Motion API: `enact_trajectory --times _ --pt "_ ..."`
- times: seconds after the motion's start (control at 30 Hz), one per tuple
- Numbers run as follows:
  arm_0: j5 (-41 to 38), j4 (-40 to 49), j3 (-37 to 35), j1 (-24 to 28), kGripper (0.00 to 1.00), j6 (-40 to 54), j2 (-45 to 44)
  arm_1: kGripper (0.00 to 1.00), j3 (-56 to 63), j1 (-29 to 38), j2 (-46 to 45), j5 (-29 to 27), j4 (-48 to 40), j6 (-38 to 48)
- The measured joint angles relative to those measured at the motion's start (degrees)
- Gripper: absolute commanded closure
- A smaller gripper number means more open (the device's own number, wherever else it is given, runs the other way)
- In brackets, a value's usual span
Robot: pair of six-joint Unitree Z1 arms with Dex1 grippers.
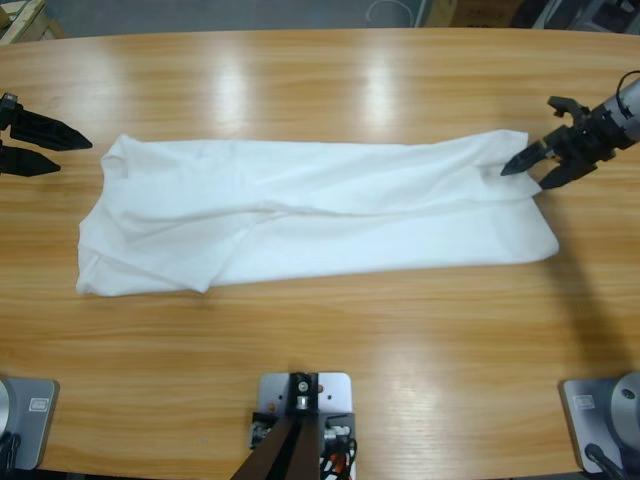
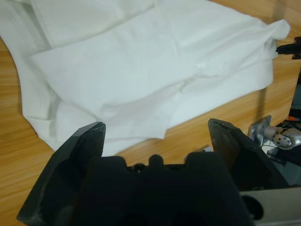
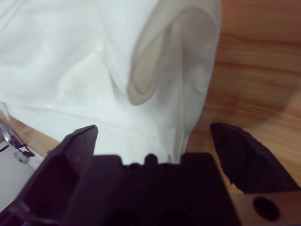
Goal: Fold clothes
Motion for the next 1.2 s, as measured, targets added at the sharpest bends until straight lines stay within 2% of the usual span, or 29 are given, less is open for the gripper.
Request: enact_trajectory --times 0.1,0.2,0.43,0.73,0.8,0.9,0.97,1.0,1.07,1.17,1.2 --pt "0.3 0.1 0.0 0.0 0.142 -0.1 0.0 0.025 0.0 0.0 0.1 0.3 -0.3 0.1" --pt "0.6 0.4 0.0 0.0 0.142 -0.1 0.0 0.088 0.3 -0.1 0.1 0.9 -0.9 0.4" --pt "1.2 1.4 -0.2 0.1 0.142 -0.1 -0.3 0.092 1.2 -0.3 0.5 3.2 -2.1 2.1" --pt "1.5 3.1 -0.8 0.3 0.142 -0.1 -1.5 0.112 1.3 -1.2 0.9 3.3 -2.2 3.4" --pt "1.7 3.6 -1.6 0.3 0.142 -0.1 -1.5 0.156 1.1 -1.3 1.2 3.3 -2.2 3.4" --pt "1.8 4.1 -2.9 0.3 0.141 -0.1 -1.5 0.275 0.5 -1.3 1.7 3.3 -1.7 3.4" --pt "1.8 4.2 -3.1 0.3 0.142 -0.1 -1.5 0.298 0.2 -1.3 2.0 3.3 -1.6 3.4" --pt "1.8 4.3 -3.1 0.4 0.142 -0.1 -1.5 0.406 0.2 -1.3 2.2 3.3 -1.5 3.4" --pt "1.9 4.4 -3.1 0.5 0.141 -0.1 -1.5 0.443 0.1 -1.3 2.5 3.3 -1.3 3.4" --pt "2.1 4.6 -3.1 0.5 0.142 -0.1 -1.5 0.65 0.1 -1.3 2.9 3.6 -0.9 3.3" --pt "2.1 4.6 -3.1 0.5 0.142 -0.1 -1.5 0.685 0.1 -1.3 2.9 3.7 -0.7 3.2"
